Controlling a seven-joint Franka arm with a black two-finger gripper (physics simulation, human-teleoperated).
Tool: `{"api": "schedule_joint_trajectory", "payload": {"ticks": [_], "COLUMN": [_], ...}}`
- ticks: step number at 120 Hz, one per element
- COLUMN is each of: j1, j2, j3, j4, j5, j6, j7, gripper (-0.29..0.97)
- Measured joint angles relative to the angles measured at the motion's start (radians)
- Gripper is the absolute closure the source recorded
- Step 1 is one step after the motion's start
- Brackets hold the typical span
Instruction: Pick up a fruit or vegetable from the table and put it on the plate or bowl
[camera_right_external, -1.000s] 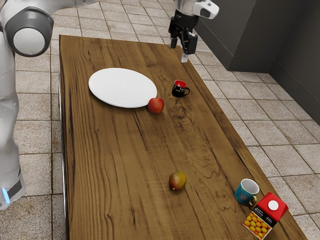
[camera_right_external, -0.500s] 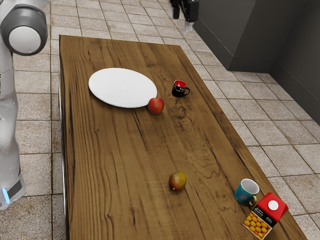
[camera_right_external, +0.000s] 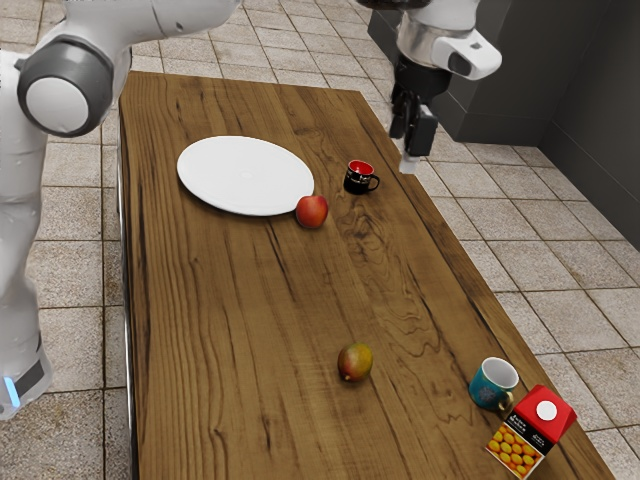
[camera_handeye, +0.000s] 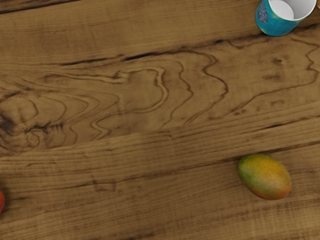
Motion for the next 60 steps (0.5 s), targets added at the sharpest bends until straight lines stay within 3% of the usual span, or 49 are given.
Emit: {"api": "schedule_joint_trajectory", "payload": {"ticks": [22, 45, 60], "j1": [-0.032, -0.051, -0.049], "j2": [0.009, -0.214, -0.276], "j3": [-0.016, -0.042, -0.056], "j4": [-0.017, -0.486, -0.642], "j5": [-0.01, -0.053, -0.079], "j6": [0.008, 0.175, 0.306], "j7": [0.0, -0.002, -0.007], "gripper": [0.0, 0.0, 0.0]}}
